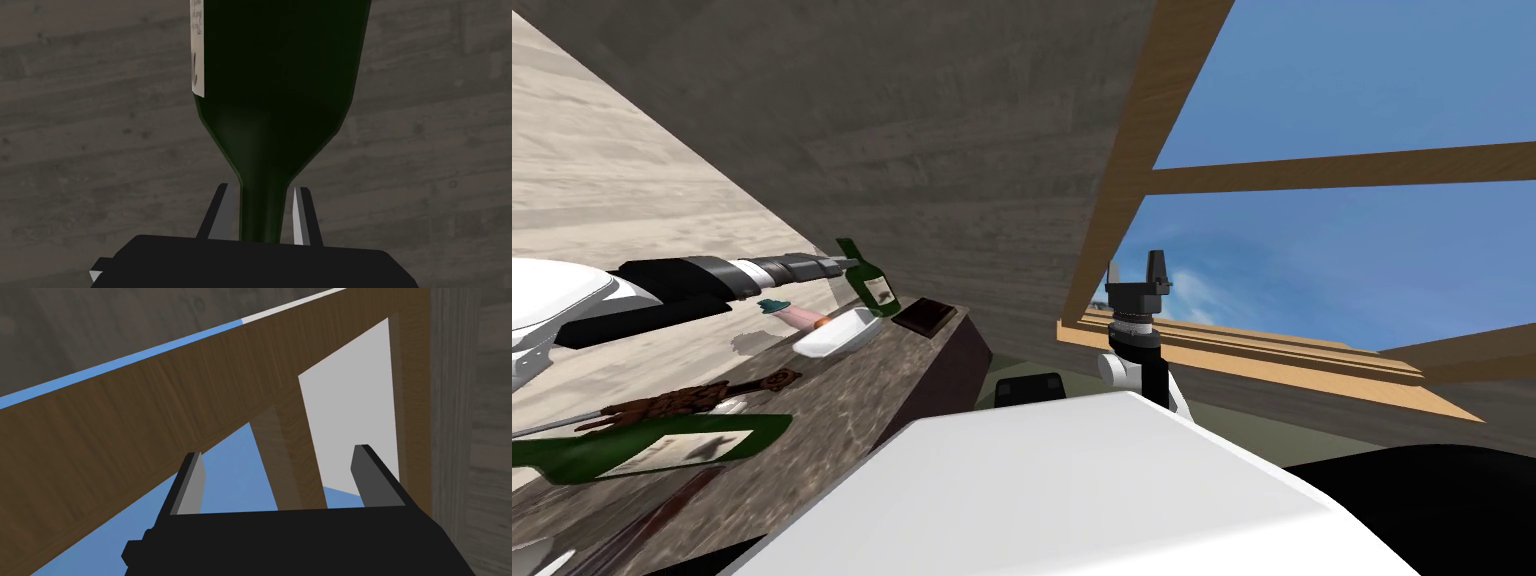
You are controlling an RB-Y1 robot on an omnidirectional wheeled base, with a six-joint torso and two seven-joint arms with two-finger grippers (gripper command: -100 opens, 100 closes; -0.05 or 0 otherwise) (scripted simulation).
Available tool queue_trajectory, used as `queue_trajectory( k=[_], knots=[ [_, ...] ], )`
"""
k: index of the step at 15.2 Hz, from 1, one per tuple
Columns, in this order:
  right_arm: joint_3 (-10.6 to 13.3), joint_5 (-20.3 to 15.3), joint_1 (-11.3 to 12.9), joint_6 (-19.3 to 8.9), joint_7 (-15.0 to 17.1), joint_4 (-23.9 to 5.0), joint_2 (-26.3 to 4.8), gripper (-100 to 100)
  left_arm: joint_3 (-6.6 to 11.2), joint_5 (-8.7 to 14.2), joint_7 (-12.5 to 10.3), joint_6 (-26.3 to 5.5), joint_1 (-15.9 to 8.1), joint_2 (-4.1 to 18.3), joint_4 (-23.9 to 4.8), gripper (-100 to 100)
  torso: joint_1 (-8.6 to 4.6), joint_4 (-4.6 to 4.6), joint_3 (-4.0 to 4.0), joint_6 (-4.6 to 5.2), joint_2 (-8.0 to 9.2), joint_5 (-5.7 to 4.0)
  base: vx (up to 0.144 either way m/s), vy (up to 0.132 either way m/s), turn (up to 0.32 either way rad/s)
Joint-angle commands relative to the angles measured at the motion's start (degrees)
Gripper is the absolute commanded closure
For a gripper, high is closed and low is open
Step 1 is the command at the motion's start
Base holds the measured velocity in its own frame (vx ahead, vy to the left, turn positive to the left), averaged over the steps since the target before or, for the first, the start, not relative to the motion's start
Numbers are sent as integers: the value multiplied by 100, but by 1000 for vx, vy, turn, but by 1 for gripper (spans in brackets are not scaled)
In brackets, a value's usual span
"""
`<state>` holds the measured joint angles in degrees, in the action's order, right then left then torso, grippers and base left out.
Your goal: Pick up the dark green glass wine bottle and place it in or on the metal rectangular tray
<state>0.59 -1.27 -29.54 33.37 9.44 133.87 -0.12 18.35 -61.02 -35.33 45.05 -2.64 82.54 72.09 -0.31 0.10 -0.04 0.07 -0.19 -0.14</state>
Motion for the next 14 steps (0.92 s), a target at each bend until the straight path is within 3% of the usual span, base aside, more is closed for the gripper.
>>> queue_trajectory(
  k=[1, 3, 6, 9, 14],
  knots=[
    [0, 0, 0, 0, 0, 0, 0, 0, 104, -117, -94, 167, -53, -29, -156, 100, 0, 0, 0, 0, 0, 0, 15, -25, -41],
    [0, 0, 0, 0, 0, 0, 0, 0, 260, -385, -255, 454, -231, -104, -462, 100, 3, 1, 2, -2, 2, 2, 21, -29, -71],
    [0, 0, 0, 0, 0, 0, 0, 0, 333, -510, -331, 595, -314, -139, -630, 100, 4, 2, 2, -3, 3, 5, 19, -26, -47],
    [0, 0, 0, 0, 0, 0, 0, 0, 525, -840, -530, 953, -530, -223, -1018, 100, 7, 3, 5, -3, 6, 6, 17, -25, -67],
    [0, 0, 0, 0, 0, 0, 0, 0, 670, -1092, -682, 1224, -691, -276, -1298, 100, 6, 7, 9, -3, 11, 4, 15, -21, -40]
  ],
)
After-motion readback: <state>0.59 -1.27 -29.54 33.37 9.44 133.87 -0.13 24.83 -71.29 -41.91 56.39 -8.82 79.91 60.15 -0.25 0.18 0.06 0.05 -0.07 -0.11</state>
